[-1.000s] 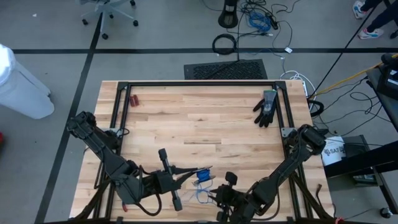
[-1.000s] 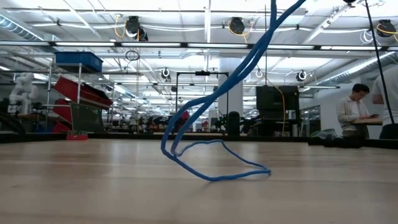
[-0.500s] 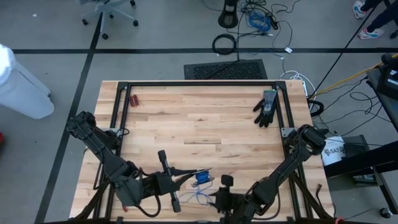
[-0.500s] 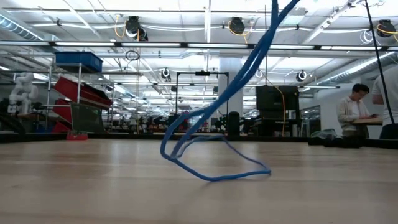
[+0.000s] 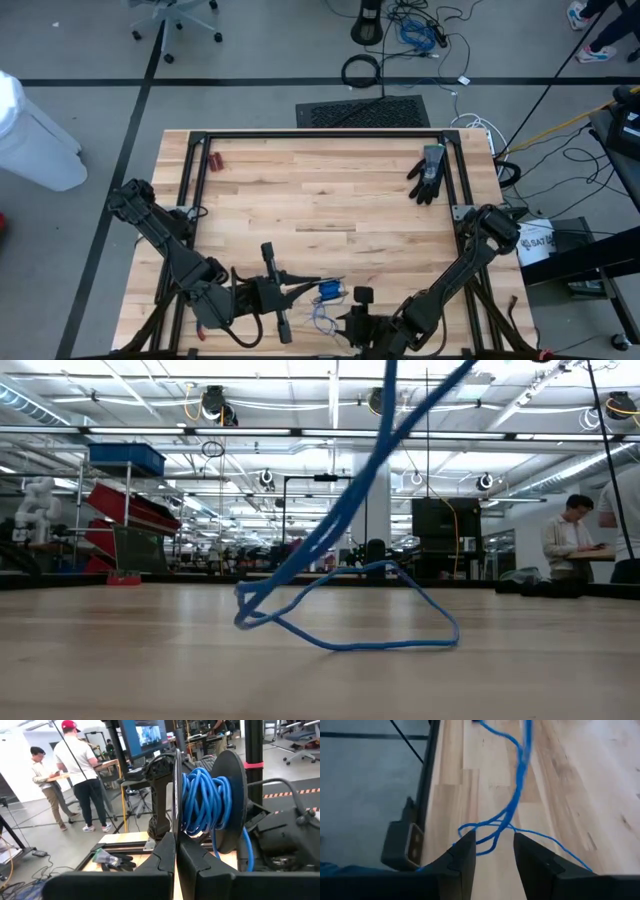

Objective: Coil cords
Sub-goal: Coil the blue wire onto a spool

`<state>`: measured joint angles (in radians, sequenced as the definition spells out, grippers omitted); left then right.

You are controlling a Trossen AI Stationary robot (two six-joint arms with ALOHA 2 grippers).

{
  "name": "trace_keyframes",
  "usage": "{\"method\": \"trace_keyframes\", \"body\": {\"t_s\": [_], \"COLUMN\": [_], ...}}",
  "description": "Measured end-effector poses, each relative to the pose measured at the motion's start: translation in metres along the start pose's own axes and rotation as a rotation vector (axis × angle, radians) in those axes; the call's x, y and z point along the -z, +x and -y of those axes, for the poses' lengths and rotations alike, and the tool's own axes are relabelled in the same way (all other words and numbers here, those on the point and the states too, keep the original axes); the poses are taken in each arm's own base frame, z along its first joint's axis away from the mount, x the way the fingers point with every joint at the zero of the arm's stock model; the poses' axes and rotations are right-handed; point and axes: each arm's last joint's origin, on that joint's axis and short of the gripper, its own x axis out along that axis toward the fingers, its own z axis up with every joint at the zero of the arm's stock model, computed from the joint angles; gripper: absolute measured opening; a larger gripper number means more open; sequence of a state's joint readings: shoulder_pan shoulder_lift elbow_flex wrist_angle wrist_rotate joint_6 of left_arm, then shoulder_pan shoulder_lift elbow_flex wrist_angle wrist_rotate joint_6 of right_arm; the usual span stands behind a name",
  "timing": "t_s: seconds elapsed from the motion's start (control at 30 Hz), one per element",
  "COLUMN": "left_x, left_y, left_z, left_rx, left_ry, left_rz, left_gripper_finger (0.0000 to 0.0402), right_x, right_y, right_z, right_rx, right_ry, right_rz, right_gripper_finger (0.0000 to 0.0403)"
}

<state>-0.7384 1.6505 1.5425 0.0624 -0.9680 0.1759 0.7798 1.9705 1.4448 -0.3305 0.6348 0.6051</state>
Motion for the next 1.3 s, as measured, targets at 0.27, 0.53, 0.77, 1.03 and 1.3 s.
{"method": "trace_keyframes", "body": {"t_s": [0.27,0.53,0.77,1.03,1.3], "left_x": [-0.0004,0.0002,0.0003,0.0002,0.0], "left_y": [0.0005,0.0037,0.0036,0.0034,0.0034], "left_z": [-0.0005,-0.0033,-0.0032,-0.0031,-0.003], "left_rx": [-0.004,-0.023,-0.025,-0.025,-0.025], "left_ry": [0.013,0.019,0.019,0.019,0.034], "left_rz": [0.002,-0.002,-0.003,-0.003,-0.001], "left_gripper_finger": [0.0006,0.0006,0.0006,0.0006,0.0006], "right_x": [0.0015,0.0011,0.0038,-0.0002,-0.0044], "right_y": [0.0049,0.0037,0.0009,0.0014,0.0023], "right_z": [0.0041,0.0001,-0.0047,-0.0023,-0.0033], "right_rx": [-0.005,-0.059,-0.123,-0.019,-0.038], "right_ry": [0.043,0.036,0.002,0.049,0.06], "right_rz": [-0.042,-0.05,-0.084,0.008,0.037], "right_gripper_finger": [0.0121,0.0121,0.0121,0.0126,0.0141]}}
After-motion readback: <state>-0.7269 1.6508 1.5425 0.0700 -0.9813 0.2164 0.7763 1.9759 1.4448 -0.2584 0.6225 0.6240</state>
